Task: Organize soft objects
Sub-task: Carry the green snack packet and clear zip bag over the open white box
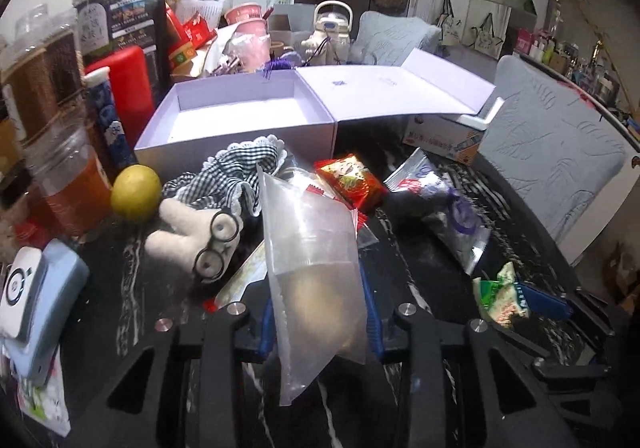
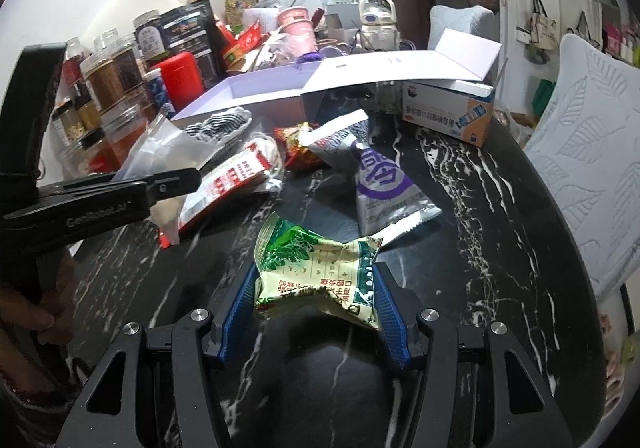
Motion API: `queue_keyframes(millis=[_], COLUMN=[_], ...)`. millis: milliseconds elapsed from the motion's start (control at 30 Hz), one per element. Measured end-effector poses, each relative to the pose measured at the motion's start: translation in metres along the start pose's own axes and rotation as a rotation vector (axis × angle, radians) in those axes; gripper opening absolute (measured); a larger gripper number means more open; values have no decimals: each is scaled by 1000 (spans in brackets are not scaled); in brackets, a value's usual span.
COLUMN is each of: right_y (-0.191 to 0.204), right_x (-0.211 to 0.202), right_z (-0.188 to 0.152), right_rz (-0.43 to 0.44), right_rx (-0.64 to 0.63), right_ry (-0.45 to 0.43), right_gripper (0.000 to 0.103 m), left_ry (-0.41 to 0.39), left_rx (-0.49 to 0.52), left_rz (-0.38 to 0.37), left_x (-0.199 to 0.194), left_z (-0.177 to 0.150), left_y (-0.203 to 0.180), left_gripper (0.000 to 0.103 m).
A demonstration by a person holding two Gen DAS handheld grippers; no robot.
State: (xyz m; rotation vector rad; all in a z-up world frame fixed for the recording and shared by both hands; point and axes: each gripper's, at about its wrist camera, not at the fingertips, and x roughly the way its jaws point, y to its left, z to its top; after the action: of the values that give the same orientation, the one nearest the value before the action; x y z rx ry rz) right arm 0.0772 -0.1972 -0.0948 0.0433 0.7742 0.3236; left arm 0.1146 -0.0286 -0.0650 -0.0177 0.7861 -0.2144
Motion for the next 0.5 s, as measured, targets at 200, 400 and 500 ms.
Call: queue_keyframes(millis=[200, 400, 500], right_y=[10, 23, 30], right_x=[-11, -23, -28], right_z=[0, 15, 27], right_rz=[38, 70, 74], right_rx=[-9, -39, -65], right_ry=[-10, -41, -66], right_gripper=[57, 57, 57], left_ry=[-36, -95, -131], left_rx=[-11, -16, -12], left_rz=[1, 11, 20], left_x=[-30, -57, -68], left_z=[-5, 2, 11], left_y=[2, 10, 14], left_gripper=[35, 35, 35])
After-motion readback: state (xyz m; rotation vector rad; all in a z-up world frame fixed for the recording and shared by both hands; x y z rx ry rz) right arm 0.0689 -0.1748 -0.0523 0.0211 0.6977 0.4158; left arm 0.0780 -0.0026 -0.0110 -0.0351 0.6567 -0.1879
